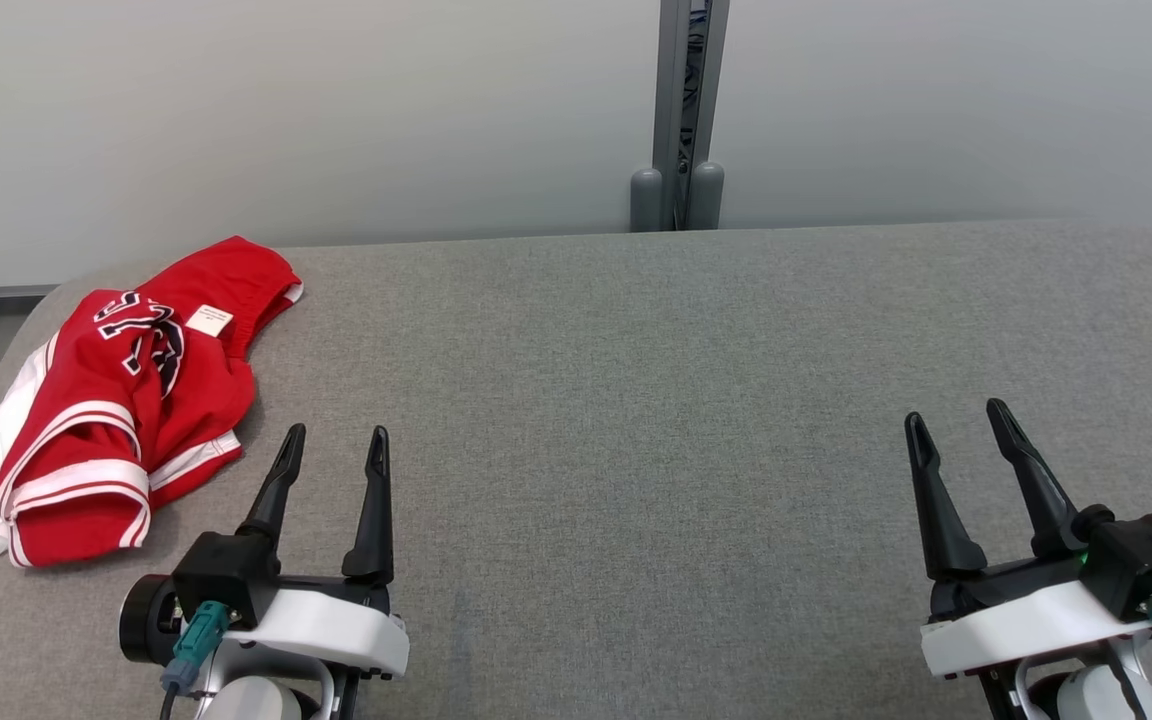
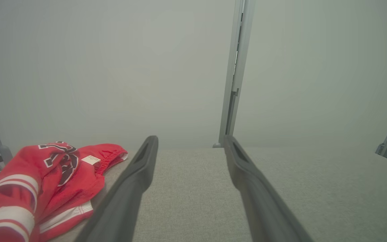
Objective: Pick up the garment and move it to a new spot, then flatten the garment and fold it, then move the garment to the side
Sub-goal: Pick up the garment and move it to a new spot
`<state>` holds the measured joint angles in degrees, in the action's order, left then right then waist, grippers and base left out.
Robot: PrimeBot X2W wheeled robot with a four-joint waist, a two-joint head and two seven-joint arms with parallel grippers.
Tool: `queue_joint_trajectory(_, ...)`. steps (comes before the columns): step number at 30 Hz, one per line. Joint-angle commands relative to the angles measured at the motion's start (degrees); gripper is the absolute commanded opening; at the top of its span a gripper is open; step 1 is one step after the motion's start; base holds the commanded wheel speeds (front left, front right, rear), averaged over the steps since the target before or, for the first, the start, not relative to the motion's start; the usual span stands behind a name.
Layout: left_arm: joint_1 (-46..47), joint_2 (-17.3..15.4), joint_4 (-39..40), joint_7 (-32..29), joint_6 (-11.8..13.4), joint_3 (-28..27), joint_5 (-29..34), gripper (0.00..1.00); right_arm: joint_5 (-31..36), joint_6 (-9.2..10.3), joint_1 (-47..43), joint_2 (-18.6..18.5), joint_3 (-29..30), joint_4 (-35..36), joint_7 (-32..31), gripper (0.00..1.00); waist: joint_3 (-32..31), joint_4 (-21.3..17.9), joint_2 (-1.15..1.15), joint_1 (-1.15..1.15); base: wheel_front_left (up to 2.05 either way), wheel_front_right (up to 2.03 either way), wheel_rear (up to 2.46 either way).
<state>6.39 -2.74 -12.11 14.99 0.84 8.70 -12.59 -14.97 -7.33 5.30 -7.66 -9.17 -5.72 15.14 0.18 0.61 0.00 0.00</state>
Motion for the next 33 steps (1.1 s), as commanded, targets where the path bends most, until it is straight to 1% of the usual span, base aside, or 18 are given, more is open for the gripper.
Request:
queue_joint_trajectory(1, 0.14, -0.26, -0.13, 0.22, 0.26, -0.06, -0.13, 1.00, 0.11, -0.29, -0.48, -0.36, 0.36, 0.30, 0.09, 1.00, -0.02, -0.02, 0.00, 0.00, 0.00, 0.00, 0.00)
queue_joint_trajectory(9, 0.01, -0.27, -0.28, 0.22, 0.26, -0.20, -0.56, 1.00, 0.26, -0.29, -0.81, -0.31, 0.60, 0.58, 0.09, 1.00, 0.01, 0.35, 0.00, 0.00, 0.00, 0.00, 0.00)
queue_joint_trajectory(17, 0.19, -0.26, -0.69, 0.22, 0.20, -0.53, -1.05, 1.00, 0.40, -0.29, -0.98, -0.15, 1.50, 0.54, 0.09, 1.00, -0.08, 2.36, 0.00, 0.00, 0.00, 0.00, 0.00)
queue_joint_trajectory(23, 0.24, -0.26, -0.85, 0.22, 0.47, -0.43, -1.22, 1.00, 0.15, -0.29, -0.98, 0.09, 1.31, 0.63, 0.09, 1.00, -0.26, 5.38, 0.00, 0.00, 0.00, 0.00, 0.00)
queue_joint_trajectory(33, -0.08, -0.25, -1.10, 0.22, 0.49, -1.20, -2.12, 1.00, -0.67, -0.28, -1.21, 0.38, 0.00, 1.07, 0.09, 1.00, 0.05, 11.51, 0.00, 0.00, 0.00, 0.00, 0.00)
